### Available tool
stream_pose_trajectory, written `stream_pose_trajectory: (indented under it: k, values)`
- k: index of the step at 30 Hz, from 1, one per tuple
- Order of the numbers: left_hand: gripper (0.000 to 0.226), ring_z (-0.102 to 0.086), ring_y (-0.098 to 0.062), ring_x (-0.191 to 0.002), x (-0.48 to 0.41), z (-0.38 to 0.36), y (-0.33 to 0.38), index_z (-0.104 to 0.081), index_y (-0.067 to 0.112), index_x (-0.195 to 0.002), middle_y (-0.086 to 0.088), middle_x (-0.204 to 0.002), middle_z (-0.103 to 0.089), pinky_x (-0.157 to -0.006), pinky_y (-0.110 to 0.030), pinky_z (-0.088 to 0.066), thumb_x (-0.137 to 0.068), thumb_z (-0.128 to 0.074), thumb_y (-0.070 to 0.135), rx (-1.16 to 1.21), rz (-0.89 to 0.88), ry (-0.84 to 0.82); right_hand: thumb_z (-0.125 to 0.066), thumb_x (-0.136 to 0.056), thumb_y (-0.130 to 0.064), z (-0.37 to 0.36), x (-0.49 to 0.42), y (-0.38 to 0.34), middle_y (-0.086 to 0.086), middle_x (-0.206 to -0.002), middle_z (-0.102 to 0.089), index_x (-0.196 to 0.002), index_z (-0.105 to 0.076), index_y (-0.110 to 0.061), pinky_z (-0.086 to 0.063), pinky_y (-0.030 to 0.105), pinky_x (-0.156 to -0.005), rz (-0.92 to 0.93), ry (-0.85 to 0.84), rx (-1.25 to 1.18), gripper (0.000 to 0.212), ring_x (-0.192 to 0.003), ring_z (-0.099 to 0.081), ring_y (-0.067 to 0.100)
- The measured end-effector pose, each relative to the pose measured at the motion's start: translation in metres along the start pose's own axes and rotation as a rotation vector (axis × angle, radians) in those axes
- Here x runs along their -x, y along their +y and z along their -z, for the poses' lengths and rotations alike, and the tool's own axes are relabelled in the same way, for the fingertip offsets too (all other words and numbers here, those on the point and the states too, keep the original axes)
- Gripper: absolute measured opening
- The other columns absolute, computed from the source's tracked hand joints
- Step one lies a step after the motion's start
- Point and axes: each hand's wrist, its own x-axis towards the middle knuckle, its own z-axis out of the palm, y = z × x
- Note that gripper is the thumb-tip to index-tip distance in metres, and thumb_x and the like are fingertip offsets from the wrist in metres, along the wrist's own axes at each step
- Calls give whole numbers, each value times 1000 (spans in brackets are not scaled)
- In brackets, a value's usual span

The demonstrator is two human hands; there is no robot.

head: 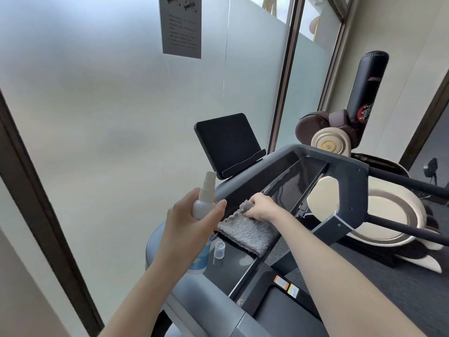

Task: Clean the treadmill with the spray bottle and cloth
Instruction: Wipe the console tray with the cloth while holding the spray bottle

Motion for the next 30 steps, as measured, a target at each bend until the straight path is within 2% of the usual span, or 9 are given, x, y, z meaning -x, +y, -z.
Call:
stream_pose_trajectory:
  k: [2,5,8,13,16,19,23,26,30]
  values:
    - [36,-51,-19,-49,0,0,2,-53,4,-74,-22,-65,-58,-53,-44,-49,-73,-63,39,-3,-3,-11,-66,-81,-23,4,6,-2,8,-85,-59,-78,-59,-14,-40,23,-70,23,-2,-14,11,-87,-58,23]
    - [35,-50,-16,-49,2,0,4,-53,4,-73,-21,-65,-58,-50,-34,-46,-73,-63,38,-9,-20,-21,-69,-80,-18,19,19,-6,6,-84,-59,-79,-63,-16,-37,20,-63,76,55,-76,7,-81,-53,19]
    - [35,-50,-17,-52,3,1,8,-53,5,-73,-20,-65,-59,-54,-43,-48,-74,-63,39,-30,-35,-21,-76,-76,-19,42,35,-8,-1,-74,-56,-77,-61,-18,-36,16,-54,144,99,-176,15,-77,-50,14]
    - [33,-52,-23,-56,9,-6,18,-53,9,-72,-19,-65,-59,-58,-49,-49,-77,-65,39,-44,-78,-11,-79,-74,-23,77,72,-13,4,-83,-66,-83,-65,-17,-42,23,-71,260,293,-296,18,-80,-57,16]
    - [30,-53,-31,-58,9,-11,25,-54,10,-72,-19,-65,-59,-59,-48,-49,-78,-65,38,-44,-118,2,-79,-75,-22,97,99,-17,-5,-73,-59,-93,-67,-12,-37,11,-59,317,435,-342,24,-67,-51,5]
    - [34,-55,-38,-65,11,-14,33,-54,8,-75,-21,-67,-59,-59,-48,-48,-76,-61,41,-33,-136,5,-80,-75,-20,117,124,-17,-11,-72,-58,-91,-66,-13,-39,13,-61,351,551,-429,23,-66,-53,1]
    - [27,-52,-12,-49,23,-16,41,-55,13,-73,-10,-58,-58,-52,-29,-44,-78,-66,37,2,-157,-4,-80,-75,-19,129,161,-10,-6,-77,-61,-93,-62,-13,-47,18,-67,351,629,-476,26,-71,-56,7]
    - [22,-51,-3,-44,43,-20,55,-54,9,-75,-9,-58,-56,-45,-10,-38,-86,-70,20,12,-184,-5,-80,-75,-20,133,190,-1,-8,-72,-56,-93,-59,-13,-41,12,-59,340,666,-462,29,-63,-51,2]
    - [22,-52,-4,-46,76,-23,76,-54,9,-77,-9,-59,-61,-51,-20,-44,-88,-66,24,-31,-232,10,-80,-75,-20,138,234,14,-10,-71,-51,-89,-54,-17,-39,14,-57,345,724,-486,29,-61,-48,0]
